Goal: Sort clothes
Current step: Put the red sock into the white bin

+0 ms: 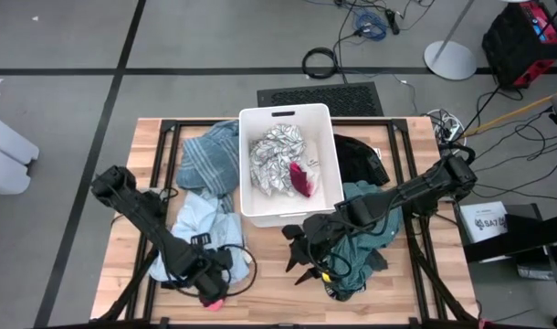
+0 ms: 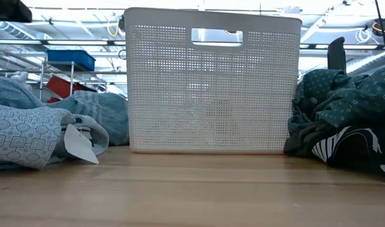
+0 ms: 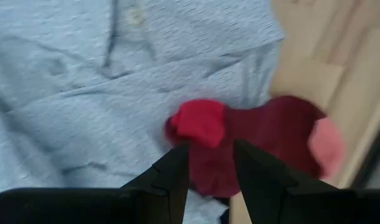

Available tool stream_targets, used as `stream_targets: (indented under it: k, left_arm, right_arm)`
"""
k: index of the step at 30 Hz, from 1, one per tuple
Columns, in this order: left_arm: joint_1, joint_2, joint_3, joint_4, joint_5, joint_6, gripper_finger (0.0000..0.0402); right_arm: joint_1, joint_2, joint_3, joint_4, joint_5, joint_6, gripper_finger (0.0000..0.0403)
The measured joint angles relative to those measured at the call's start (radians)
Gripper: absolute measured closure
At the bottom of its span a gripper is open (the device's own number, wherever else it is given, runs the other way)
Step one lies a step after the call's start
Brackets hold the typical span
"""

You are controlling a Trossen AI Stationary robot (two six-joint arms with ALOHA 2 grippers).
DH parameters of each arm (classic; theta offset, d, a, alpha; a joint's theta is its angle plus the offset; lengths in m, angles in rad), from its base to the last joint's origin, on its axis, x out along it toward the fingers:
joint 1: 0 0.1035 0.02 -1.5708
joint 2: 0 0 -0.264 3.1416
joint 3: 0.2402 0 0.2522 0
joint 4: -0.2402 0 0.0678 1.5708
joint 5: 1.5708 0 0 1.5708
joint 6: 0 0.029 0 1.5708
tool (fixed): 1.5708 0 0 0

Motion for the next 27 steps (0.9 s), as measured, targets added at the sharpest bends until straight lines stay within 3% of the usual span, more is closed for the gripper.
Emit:
stream_targets:
  k: [6, 16, 21, 27]
  left_arm:
    - [-0.041, 0.0, 0.0, -0.06, -0.051, -0.069, 0.0268]
    - [-0.052, -0.003, -0.165, 0.116, -0.024, -0.098, 0.0268]
    - [-0.055, -0.024, -0.225, 0.298, -0.021, -0.094, 0.0268]
    - [-0.055, -0.025, -0.229, 0.29, -0.021, -0.096, 0.0273]
  right_arm:
    - [0.0, 0.0, 0.0, 0.001, 0.0, 0.008, 0.0231]
    - [0.01, -0.001, 0.0, 0.001, -0.001, 0.02, 0.0231]
    - [0.023, -0.001, 0.0, 0.0, -0.003, 0.019, 0.0231]
    - [0.026, -0.001, 0.0, 0.0, -0.001, 0.016, 0.0231]
